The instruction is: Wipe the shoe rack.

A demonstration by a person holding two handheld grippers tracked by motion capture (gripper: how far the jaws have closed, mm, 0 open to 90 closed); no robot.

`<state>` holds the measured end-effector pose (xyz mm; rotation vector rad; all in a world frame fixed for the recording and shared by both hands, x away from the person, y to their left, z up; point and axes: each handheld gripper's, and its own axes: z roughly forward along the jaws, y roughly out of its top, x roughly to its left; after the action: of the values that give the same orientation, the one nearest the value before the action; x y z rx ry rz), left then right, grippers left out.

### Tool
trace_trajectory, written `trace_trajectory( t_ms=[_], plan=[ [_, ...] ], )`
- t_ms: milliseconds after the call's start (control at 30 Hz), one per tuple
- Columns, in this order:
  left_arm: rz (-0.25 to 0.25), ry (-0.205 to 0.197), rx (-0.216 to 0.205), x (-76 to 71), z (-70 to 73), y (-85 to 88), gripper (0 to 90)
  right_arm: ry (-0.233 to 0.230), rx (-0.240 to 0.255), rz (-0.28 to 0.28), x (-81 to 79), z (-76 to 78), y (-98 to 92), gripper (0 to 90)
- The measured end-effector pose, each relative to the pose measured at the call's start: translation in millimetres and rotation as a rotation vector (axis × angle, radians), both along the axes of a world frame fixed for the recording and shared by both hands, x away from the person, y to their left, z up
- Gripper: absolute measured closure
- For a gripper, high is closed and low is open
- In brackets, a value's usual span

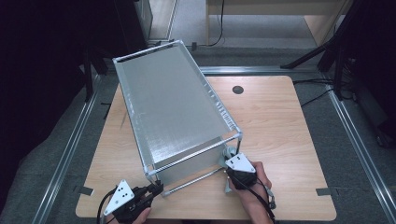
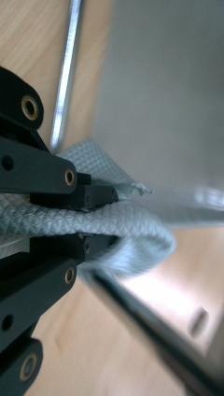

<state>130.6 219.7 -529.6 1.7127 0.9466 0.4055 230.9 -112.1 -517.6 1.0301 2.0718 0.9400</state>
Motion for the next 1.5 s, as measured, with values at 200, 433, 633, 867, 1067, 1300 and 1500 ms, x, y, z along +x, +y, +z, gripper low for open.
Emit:
trace_trajectory(
  t_ms=[200,433,633,867,1067,1300,1500],
  plan=[
    [-0.003,0.0,-0.006,0.5,-0.5,-0.7,79.2,-0.186,0.078,-0.007,-13.5,48.9,-5.7,80.6],
    [-0.003,0.0,-0.006,0.5,-0.8,-0.8,79.2,-0.251,0.075,0.003,-16.0,56.5,-6.8,80.3],
    [-0.004,0.001,-0.005,0.5,-0.8,-0.7,79.2,-0.067,-0.003,0.033,1.3,4.2,-2.1,80.3],
    [-0.006,0.002,-0.007,0.7,-1.0,-0.4,79.1,0.02,-0.034,0.014,6.8,-20.4,2.0,80.2],
    [-0.005,0.002,-0.006,0.5,-1.0,-0.5,79.1,-0.026,-0.045,0.02,1.7,-8.1,0.9,80.3],
    [-0.007,0.003,-0.007,1.1,-1.3,-0.2,79.0,-0.232,0.054,0.034,-21.1,53.5,-9.0,80.4],
    [-0.006,0.004,-0.007,1.0,-1.6,-0.5,78.9,-0.293,0.086,0.026,-26.4,69.4,-17.0,79.7]
  ],
)
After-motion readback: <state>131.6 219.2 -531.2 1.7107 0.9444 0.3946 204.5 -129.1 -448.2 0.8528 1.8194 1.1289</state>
